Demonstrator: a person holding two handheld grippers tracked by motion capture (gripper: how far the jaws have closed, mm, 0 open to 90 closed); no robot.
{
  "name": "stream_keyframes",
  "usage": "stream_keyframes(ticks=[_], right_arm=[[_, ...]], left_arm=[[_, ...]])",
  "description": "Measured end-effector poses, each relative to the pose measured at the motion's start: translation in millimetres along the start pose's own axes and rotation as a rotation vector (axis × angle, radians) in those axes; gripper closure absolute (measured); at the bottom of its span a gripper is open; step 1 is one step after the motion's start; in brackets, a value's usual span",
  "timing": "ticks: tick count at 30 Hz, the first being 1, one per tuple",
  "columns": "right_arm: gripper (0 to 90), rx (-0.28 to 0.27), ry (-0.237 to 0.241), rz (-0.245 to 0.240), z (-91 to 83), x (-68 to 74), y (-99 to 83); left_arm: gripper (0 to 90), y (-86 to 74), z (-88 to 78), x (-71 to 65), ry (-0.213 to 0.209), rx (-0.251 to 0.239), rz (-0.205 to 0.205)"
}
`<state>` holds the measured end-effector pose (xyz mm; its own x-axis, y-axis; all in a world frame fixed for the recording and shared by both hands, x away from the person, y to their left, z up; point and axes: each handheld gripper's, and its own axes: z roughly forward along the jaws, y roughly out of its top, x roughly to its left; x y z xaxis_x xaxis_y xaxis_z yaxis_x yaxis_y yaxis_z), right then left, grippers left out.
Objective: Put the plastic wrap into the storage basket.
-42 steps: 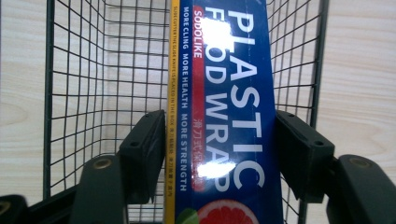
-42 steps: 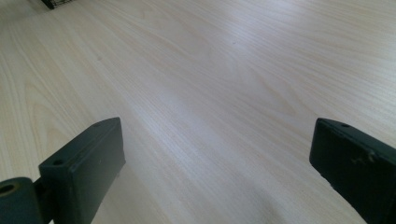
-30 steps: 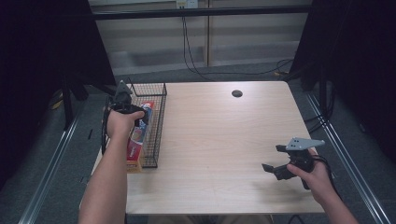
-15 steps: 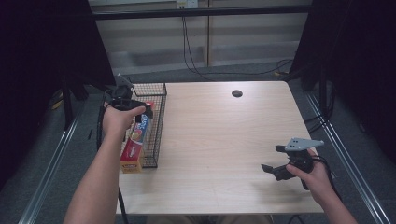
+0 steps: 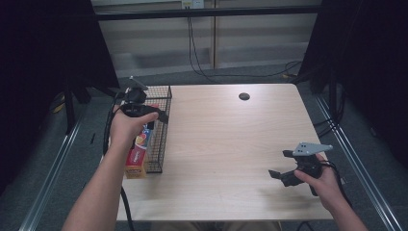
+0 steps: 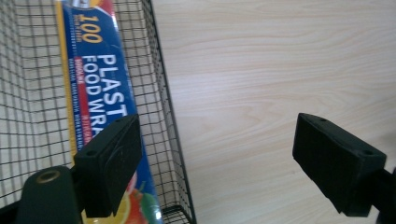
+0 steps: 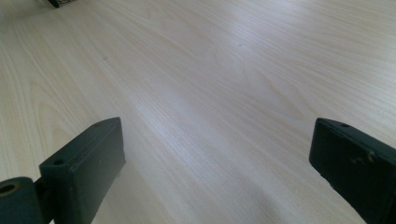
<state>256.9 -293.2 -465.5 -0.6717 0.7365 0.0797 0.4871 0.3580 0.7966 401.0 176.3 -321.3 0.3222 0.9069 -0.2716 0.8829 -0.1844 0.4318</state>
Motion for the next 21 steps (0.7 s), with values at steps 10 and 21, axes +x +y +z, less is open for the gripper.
stream_keyframes(ticks=[10, 21], right_arm=[[3.2, -0.001, 0.006, -0.004, 0.1, 0.2, -0.2], [3.1, 0.004, 0.001, -0.006, 0.9, -0.4, -0.1]], left_arm=[[15.7, -11.0, 6.6, -19.1, -0.049, -0.011, 0.074], [15.0, -18.3, 13.0, -31.3, -0.062, -0.008, 0.129]])
